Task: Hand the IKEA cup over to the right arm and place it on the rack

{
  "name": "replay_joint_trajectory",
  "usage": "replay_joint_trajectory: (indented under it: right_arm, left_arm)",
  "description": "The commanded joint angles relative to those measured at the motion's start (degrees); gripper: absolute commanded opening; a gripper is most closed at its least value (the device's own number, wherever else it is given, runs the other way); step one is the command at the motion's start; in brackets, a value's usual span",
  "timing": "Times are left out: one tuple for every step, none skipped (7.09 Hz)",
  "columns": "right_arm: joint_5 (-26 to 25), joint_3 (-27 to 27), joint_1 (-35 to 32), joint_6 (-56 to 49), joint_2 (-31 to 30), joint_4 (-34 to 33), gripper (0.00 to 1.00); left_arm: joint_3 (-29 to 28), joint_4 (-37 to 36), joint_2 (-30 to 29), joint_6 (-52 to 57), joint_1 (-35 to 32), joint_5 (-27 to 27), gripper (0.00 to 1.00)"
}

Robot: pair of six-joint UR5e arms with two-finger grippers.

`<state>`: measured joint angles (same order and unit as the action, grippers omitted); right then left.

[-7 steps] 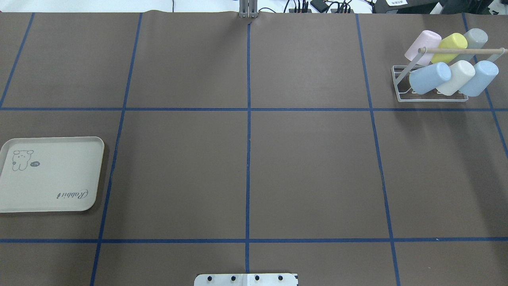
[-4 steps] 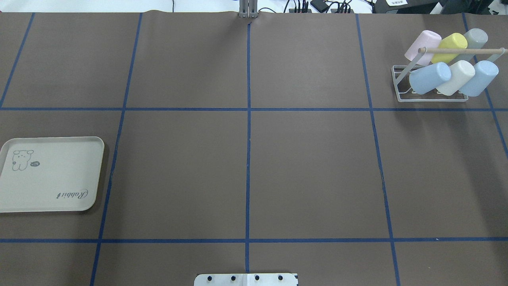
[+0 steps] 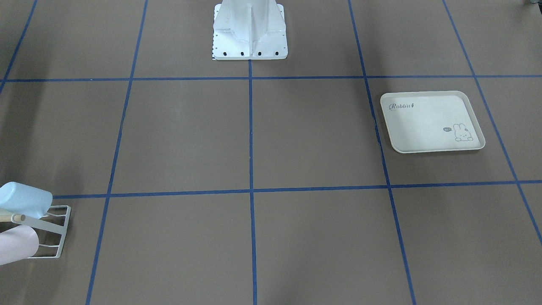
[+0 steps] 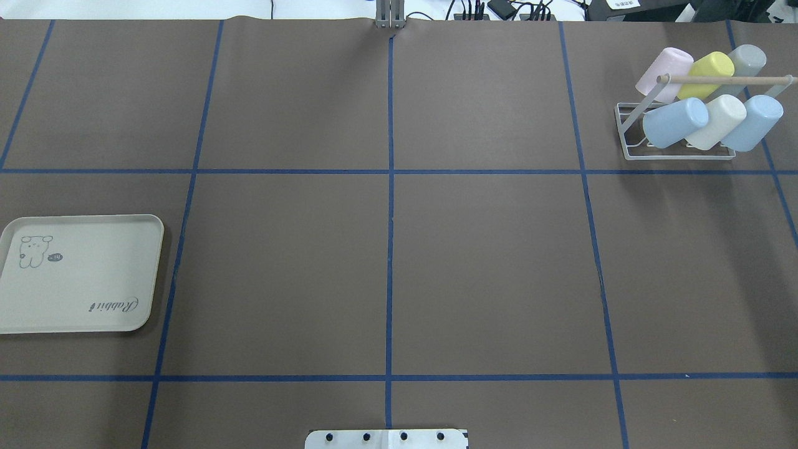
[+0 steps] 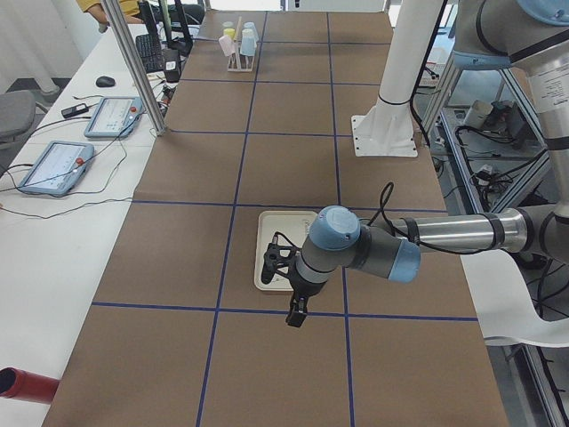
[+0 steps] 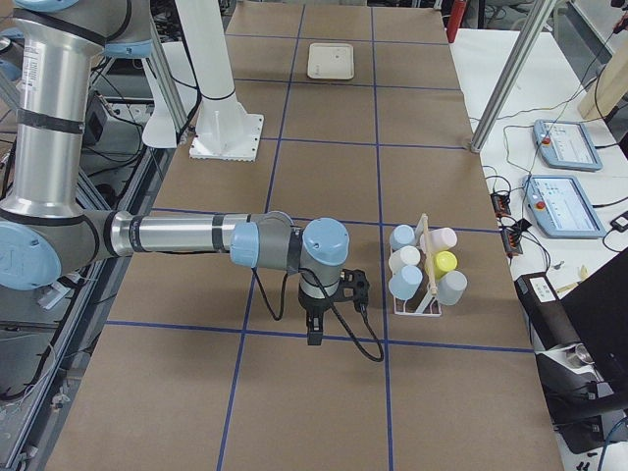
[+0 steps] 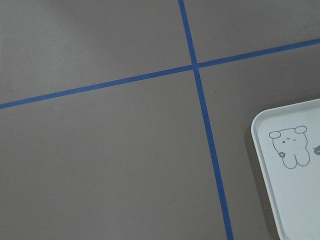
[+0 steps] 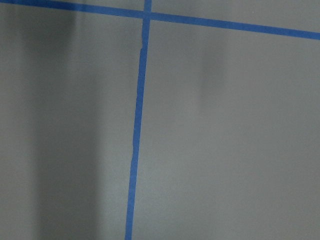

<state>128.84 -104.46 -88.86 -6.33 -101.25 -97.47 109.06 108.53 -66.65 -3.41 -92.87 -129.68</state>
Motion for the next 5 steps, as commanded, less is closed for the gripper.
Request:
replay_joint_trajectory:
  right_arm:
    - [-0.1, 0.0, 0.0, -0.1, 0.0, 0.1, 1.0]
    - [-0.1, 0.0, 0.0, -0.1, 0.0, 0.1, 1.0]
    - [-0.1, -0.1, 0.0, -0.1, 0.0, 0.1, 1.0]
    - [-0.1, -0.2, 0.0, -0.1, -0.1, 0.1, 1.0]
    - [0.0, -0.2, 0.0, -0.1, -0.1, 0.1, 1.0]
  left_arm:
    - [1.0, -9.2, -0.5, 0.1, 1.6, 0.3, 1.0]
    - [0.8, -9.7, 0.1, 7.5, 1.6, 0.2, 1.0]
    - [0.9, -10.0, -0.4, 8.9, 1.6, 0.2, 1.0]
    - [0.5, -10.1, -0.8, 8.4, 1.6, 0.3, 1.0]
    - [0.6, -10.0, -0.8, 8.4, 1.6, 0.2, 1.0]
